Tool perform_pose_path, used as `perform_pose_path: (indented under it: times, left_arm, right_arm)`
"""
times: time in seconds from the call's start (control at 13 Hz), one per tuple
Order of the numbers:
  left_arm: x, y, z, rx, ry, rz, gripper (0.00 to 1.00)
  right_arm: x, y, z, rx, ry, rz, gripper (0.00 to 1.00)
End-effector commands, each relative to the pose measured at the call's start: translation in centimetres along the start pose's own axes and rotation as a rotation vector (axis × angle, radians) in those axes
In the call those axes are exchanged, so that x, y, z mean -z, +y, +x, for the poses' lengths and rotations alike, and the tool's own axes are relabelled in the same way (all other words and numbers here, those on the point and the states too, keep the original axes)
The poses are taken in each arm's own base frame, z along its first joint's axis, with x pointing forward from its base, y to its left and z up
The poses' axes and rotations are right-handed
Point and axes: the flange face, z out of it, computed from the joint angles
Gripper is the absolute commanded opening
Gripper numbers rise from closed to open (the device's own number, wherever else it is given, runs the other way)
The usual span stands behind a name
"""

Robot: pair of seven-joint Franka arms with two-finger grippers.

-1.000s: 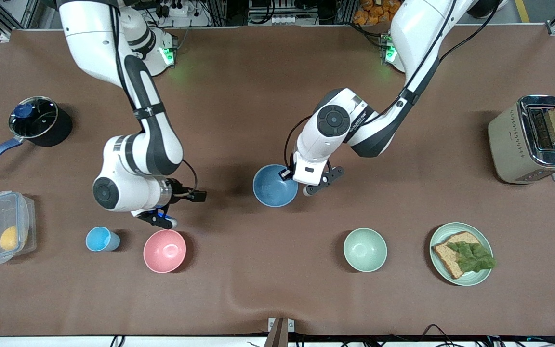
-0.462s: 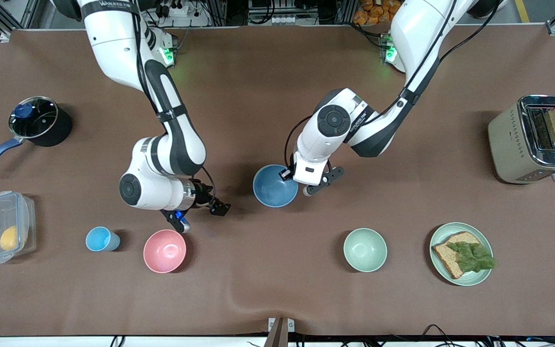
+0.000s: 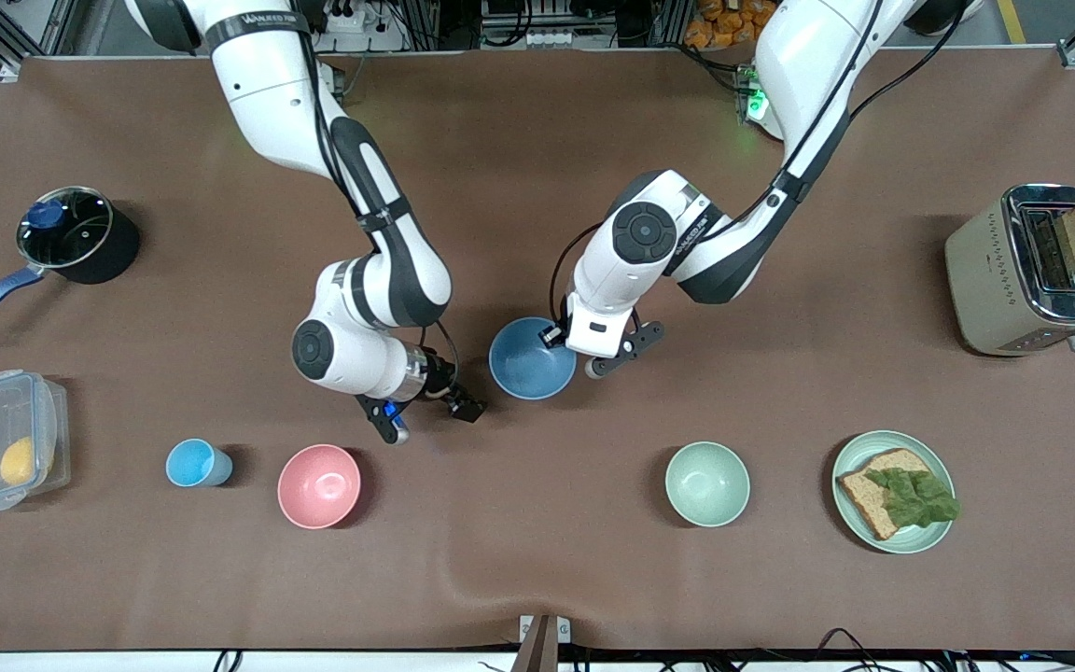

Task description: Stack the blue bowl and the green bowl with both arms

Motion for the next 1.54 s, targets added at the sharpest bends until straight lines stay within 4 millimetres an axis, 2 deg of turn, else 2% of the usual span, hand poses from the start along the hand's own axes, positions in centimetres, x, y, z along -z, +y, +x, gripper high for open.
perform_pose_path:
  times: [0.0,0.38,0.62,0.85,0.92,1.38,1.46]
  left_arm:
    - [-0.3,-0.1,-0.5,0.000,0.014,0.018,0.00]
    - [-2.9,-0.4,-1.6,-0.012,0.018,0.055,0.00]
    - [-5.2,-0.6,-2.3,-0.029,0.047,0.090,0.00]
    - [-5.9,-0.5,-2.5,-0.034,0.044,0.093,0.00]
    - [-6.1,-0.4,-3.2,-0.044,0.042,0.094,0.00]
    - [-7.7,-0.7,-3.1,-0.035,0.027,0.105,0.00]
    - [-7.7,-0.7,-3.1,-0.036,0.028,0.105,0.06]
  right_arm:
    - [-0.3,-0.3,0.9,-0.030,-0.001,0.025,1.00]
    - [-0.4,-0.2,0.8,-0.038,-0.006,0.025,1.00]
    - [-0.4,-0.3,0.8,-0.039,-0.007,0.027,1.00]
    - [-0.4,-0.3,0.8,-0.039,-0.007,0.027,1.00]
    - [-0.4,-0.3,0.8,-0.039,-0.007,0.027,1.00]
    - [-0.5,-0.3,0.5,-0.035,-0.009,0.025,1.00]
    - [-0.5,-0.3,0.4,-0.035,-0.008,0.026,1.00]
